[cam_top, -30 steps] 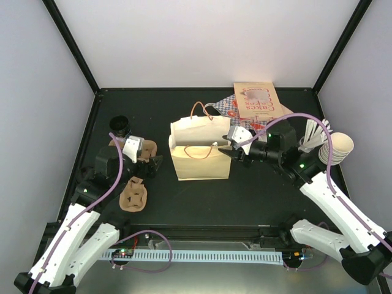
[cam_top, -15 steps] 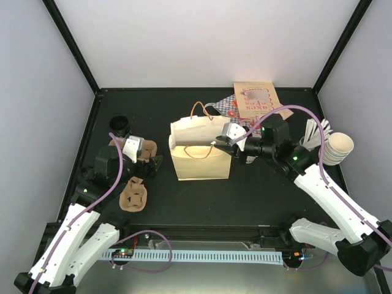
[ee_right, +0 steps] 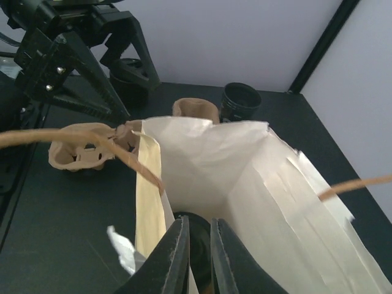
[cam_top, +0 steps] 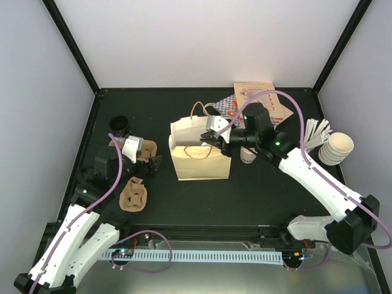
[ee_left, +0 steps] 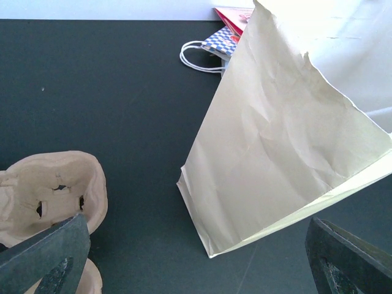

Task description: Pack the takeout coffee

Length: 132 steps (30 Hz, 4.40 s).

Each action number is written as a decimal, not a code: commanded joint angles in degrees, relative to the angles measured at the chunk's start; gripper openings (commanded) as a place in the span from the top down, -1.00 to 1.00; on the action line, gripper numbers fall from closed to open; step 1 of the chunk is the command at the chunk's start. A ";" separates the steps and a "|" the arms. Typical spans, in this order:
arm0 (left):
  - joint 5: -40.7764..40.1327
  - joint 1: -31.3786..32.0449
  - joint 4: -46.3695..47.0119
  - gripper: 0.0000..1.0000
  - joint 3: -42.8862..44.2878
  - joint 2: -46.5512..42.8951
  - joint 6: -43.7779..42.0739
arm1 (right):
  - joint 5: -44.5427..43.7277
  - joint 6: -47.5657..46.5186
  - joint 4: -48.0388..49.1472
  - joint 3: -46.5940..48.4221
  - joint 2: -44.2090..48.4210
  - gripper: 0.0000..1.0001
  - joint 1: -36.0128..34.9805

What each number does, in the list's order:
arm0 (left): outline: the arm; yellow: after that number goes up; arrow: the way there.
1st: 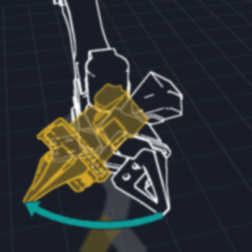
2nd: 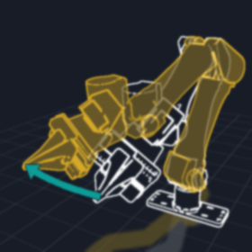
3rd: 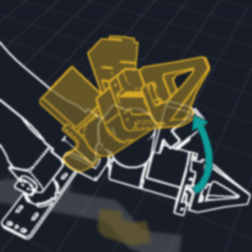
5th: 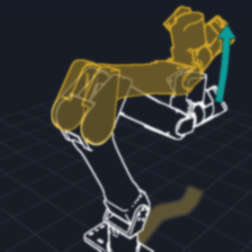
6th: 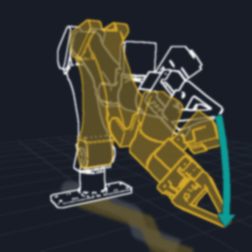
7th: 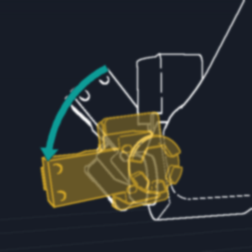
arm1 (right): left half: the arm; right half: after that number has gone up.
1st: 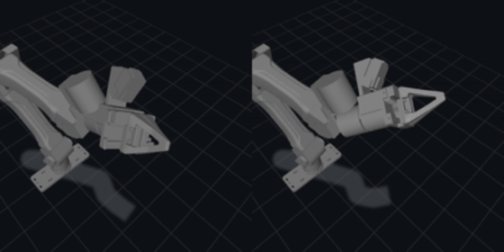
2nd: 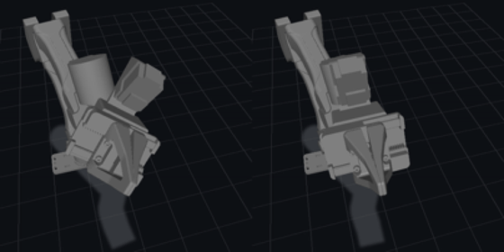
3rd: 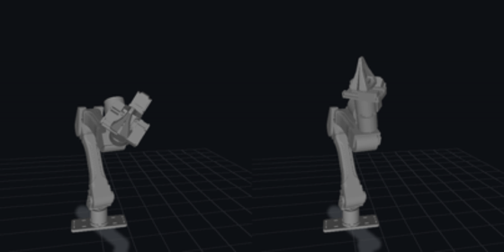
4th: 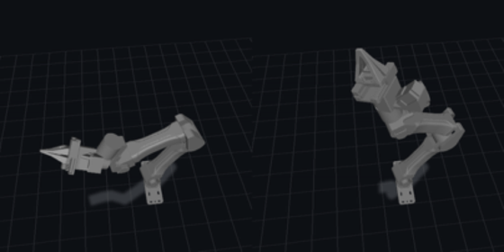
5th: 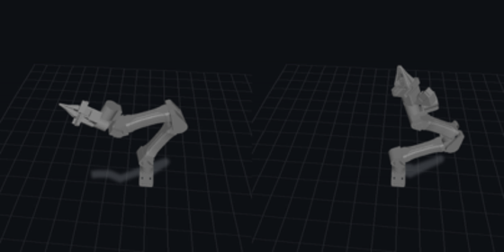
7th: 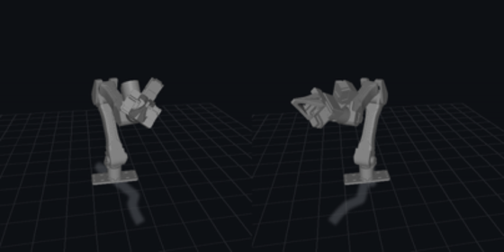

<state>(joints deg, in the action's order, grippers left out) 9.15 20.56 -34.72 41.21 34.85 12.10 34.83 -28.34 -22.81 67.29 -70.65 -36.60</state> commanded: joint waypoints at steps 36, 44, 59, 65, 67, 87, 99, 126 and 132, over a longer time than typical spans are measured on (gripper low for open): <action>4.61 -0.39 5.39 -0.98 -3.46 1.58 8.34 | -34.46 27.41 14.94 -34.48 36.57 0.10 -2.69; 7.01 -0.36 11.38 -0.97 -8.14 7.10 14.92 | -31.84 30.63 19.87 -42.45 35.98 0.10 -2.69; 10.16 -0.25 21.99 -0.96 -12.08 17.90 17.87 | -42.01 32.54 19.23 -43.57 32.23 0.18 0.59; 12.50 -0.08 27.32 -0.96 -15.26 19.53 17.96 | -47.17 36.30 15.60 -43.76 36.57 0.23 7.81; 12.16 -0.08 27.41 -0.96 -15.31 19.38 17.58 | -49.63 35.79 15.70 -44.73 38.75 0.24 9.29; -12.06 -5.62 38.12 -0.98 -18.66 6.15 3.15 | -55.56 32.79 43.49 -54.81 26.79 -0.17 22.03; -28.92 -5.88 57.14 -0.98 -22.09 16.01 -8.86 | -49.28 27.20 65.91 -55.17 8.09 -0.22 29.09; -16.26 -16.79 83.20 -0.98 -20.95 43.12 -16.50 | -39.08 28.71 81.19 -51.02 -9.61 -1.00 35.14; -12.95 -18.52 94.50 -0.97 -25.41 45.98 -15.99 | -39.22 28.69 81.12 -51.11 -9.48 -1.00 35.19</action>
<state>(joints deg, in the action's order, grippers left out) -7.42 2.74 48.99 17.58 78.54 -4.08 -3.97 0.14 54.85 15.38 -80.53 -1.78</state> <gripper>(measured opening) 0.988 0.999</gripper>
